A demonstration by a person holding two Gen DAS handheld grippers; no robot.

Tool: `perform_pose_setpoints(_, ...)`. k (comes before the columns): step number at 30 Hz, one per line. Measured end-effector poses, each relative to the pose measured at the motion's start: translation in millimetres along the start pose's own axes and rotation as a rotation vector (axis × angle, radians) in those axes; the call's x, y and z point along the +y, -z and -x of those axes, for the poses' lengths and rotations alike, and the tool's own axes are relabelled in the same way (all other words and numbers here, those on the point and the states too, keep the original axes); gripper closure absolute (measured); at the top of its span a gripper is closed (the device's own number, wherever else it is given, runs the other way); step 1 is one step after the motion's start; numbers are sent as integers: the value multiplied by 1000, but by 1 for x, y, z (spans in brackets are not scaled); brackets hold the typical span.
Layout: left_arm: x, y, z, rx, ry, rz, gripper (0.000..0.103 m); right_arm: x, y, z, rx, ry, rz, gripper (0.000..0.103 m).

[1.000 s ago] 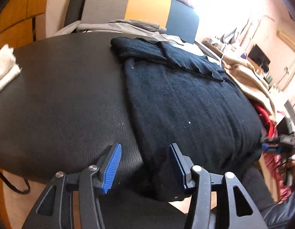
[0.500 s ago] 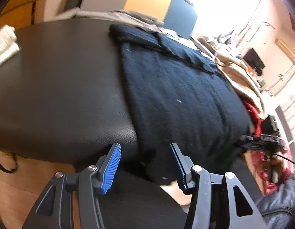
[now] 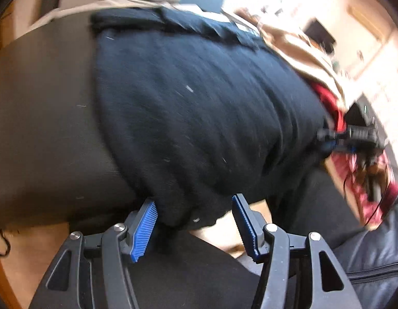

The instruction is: Fold clothes

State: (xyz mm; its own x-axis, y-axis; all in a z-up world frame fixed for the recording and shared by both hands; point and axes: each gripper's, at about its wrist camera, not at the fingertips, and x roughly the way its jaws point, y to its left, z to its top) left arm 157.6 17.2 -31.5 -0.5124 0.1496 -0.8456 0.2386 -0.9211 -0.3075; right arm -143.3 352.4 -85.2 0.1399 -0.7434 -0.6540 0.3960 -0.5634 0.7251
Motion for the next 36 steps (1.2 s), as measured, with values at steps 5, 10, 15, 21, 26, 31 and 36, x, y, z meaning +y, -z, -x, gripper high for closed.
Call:
perform_pose_setpoints(5, 8, -5, -26, 100, 18, 20, 50, 6, 3, 3, 0, 72, 44, 84)
perform_pose_setpoints(10, 18, -6, -15, 29, 81, 56, 96, 18, 4, 4, 2, 130, 101, 95)
perform_pose_setpoints(15, 23, -9, 14, -77, 194, 97, 96, 32, 5, 9, -3, 100, 135, 95)
perform_pose_setpoints(21, 32, -30, 59, -174, 394, 113, 96, 71, 0, 28, -41, 16, 213, 98)
perform_pose_setpoints(26, 37, -55, 74, -244, 512, 131, 96, 96, -22, 39, -89, -64, 244, 98)
perform_pose_setpoints(31, 53, -96, 92, -337, 613, 155, 96, 117, -55, 47, -153, -159, 231, 98)
perform_pose_setpoints(36, 71, -149, 104, -420, 661, 158, 96, 141, -106, 51, -246, -247, 217, 98)
